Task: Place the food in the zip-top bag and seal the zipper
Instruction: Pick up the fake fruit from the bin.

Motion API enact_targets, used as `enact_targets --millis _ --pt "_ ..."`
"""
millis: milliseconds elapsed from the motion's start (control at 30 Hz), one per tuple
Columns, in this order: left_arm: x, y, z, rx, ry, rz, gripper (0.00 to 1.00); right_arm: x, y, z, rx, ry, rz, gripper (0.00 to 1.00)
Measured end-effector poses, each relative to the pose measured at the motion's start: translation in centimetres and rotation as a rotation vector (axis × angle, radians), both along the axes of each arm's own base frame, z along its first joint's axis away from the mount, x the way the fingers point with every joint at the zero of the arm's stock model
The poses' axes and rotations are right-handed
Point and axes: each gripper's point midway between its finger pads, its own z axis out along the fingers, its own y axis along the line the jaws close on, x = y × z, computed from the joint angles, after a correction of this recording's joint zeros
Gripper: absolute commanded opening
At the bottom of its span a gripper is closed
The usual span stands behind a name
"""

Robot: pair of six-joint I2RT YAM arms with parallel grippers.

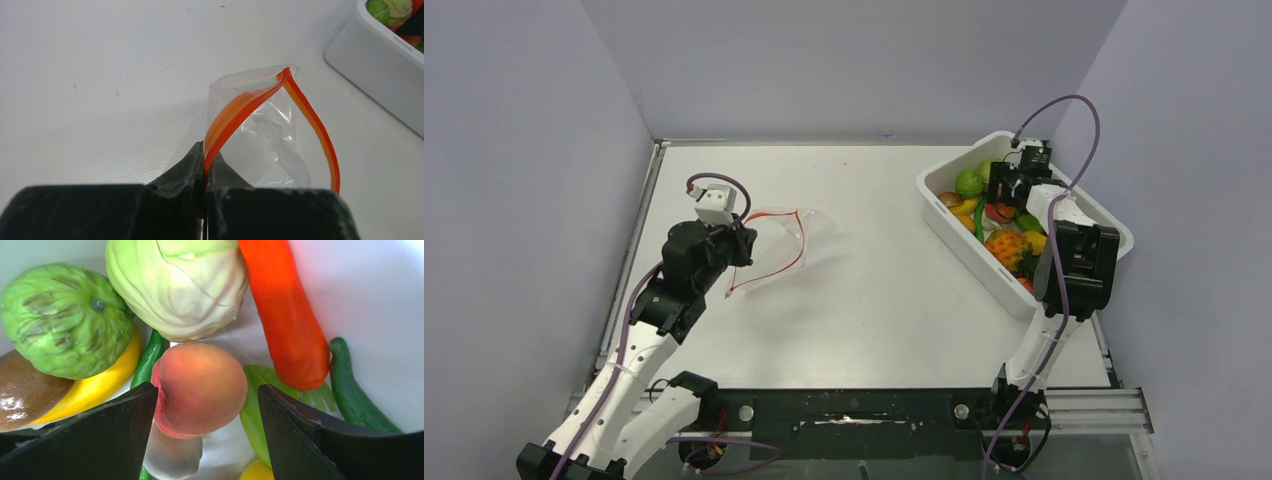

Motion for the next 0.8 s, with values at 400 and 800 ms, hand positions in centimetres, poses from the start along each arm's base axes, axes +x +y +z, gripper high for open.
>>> enact_targets --millis 400,800 --pt "0.0 0.0 -0.1 0.004 0.002 -0.002 0.00 -0.2 0.0 -1.2 0.001 0.038 0.005 0.46" --pt "-0.1 0.0 0.0 0.004 0.000 -0.001 0.00 -1.2 0.5 -0.7 0.000 0.048 -0.020 0.35"
